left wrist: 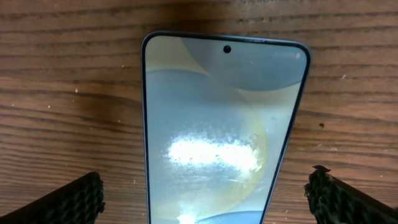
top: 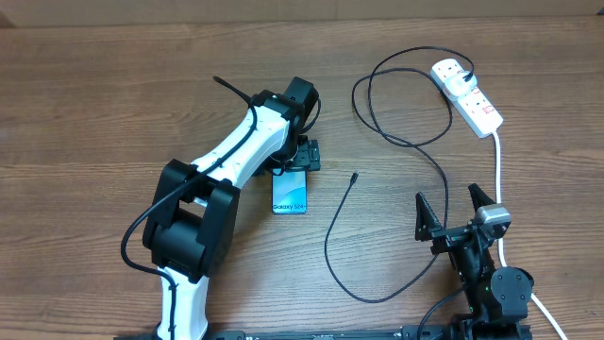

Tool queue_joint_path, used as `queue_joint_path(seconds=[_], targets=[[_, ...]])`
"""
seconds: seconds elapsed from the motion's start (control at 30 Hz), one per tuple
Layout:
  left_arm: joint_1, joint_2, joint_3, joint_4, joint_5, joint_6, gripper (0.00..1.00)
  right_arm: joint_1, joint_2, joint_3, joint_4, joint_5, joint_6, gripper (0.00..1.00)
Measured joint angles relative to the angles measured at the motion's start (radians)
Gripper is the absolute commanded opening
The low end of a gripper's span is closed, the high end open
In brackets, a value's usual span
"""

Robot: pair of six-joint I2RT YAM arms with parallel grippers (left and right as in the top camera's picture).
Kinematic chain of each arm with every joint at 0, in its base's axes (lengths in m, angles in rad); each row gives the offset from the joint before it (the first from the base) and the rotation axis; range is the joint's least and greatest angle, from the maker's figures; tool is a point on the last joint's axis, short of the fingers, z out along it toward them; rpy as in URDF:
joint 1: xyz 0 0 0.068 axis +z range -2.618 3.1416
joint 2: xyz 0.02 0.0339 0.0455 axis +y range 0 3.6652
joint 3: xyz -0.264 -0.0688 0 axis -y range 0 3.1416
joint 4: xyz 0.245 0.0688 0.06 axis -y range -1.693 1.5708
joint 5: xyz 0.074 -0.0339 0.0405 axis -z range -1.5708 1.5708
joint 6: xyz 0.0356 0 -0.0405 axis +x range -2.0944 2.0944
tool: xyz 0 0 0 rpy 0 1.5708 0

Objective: Plug charger to phone and switch on socket
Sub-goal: 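Lower the open left gripper around the phone's top edge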

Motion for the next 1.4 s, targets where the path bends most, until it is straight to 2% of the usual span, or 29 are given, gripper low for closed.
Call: queue_joint_path(seconds=[1.4], targets=[[-0.012, 0.0, -0.068, 0.074, -0.023, 0.007, 1.0, 0.0, 0.0, 0.0, 0.0, 0.0, 0.0, 1.0]])
